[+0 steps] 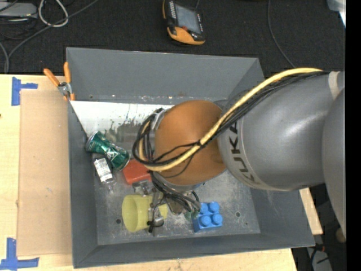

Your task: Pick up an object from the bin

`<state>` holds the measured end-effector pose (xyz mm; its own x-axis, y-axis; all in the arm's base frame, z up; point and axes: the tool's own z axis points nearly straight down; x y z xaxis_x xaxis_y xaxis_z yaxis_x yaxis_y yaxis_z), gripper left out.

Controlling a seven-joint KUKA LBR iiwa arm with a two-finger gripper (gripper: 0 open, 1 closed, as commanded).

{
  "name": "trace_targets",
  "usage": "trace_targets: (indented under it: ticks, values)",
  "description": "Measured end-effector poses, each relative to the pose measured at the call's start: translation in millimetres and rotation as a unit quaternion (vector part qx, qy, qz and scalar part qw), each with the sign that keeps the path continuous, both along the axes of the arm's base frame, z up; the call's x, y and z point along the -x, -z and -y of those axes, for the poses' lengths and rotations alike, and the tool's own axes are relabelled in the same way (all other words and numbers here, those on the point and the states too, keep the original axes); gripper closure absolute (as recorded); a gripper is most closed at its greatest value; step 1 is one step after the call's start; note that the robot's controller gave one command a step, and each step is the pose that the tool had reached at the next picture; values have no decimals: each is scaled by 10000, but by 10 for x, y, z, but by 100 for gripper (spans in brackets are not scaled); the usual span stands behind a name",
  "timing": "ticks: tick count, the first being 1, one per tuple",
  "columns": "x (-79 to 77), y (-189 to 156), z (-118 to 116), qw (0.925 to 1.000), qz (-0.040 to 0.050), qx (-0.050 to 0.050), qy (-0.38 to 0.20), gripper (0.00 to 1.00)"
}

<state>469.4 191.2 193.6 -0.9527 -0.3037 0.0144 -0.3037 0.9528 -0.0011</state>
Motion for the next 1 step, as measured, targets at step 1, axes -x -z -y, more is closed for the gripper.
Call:
trace_targets:
  ticks: [1]
  values:
    - [0, 0, 0, 10000, 0, 0, 0, 100]
